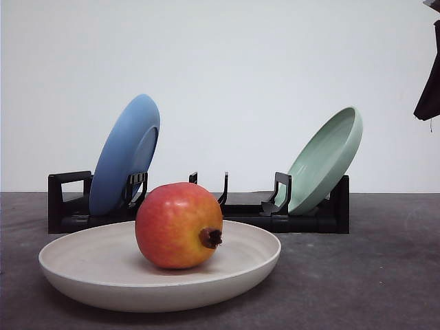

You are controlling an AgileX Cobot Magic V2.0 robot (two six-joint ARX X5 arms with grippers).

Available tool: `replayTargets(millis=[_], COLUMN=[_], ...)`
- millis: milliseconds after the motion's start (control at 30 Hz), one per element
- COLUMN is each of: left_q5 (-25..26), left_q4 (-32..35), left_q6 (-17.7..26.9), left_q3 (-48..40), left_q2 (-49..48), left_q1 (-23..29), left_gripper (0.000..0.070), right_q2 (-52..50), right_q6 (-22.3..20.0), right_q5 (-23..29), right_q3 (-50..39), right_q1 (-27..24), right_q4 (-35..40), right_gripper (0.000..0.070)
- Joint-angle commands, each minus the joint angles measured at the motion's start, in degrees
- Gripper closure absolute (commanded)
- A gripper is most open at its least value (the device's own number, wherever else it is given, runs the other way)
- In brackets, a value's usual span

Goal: Place pomegranate in white plate

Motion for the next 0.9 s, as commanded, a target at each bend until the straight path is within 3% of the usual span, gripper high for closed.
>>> replayTargets(millis=[0,400,467,600,867], left_q5=[-0.09,-0.09,-0.09,-0.11,-0.52], left_q4=[0.72,1.29,4.71,11.59,13.04], left_q6=[0.04,0.33,2.84,0.88,3.16], left_q3=[0.52,-0.24,-2.96,-11.00,-23.19], left_q2=[0.15,-0.62,-2.50,-8.28,-21.75], left_q1=[0.04,0.16,0.44,1.45,4.31], left_gripper=[0.0681,0.0682,0.0682,0.0682,0.0682], right_q2=[0.31,0.31,0.31,0.31,0.31], right_q6=[-0.28,-0.28,-0.28,-0.28,-0.28], right_q5=[-0.07,-0.07,-0.08,-0.07,-0.07], right_q3=[0.15,0.15,0.15,0.15,0.15], right_q1=[0.04,0.04,0.04,0.04,0.04], right_q4=[0.55,0.55,0.55,0.55,0.55], right_gripper=[0.0686,0.0686,0.0685,0.0686,0.0686])
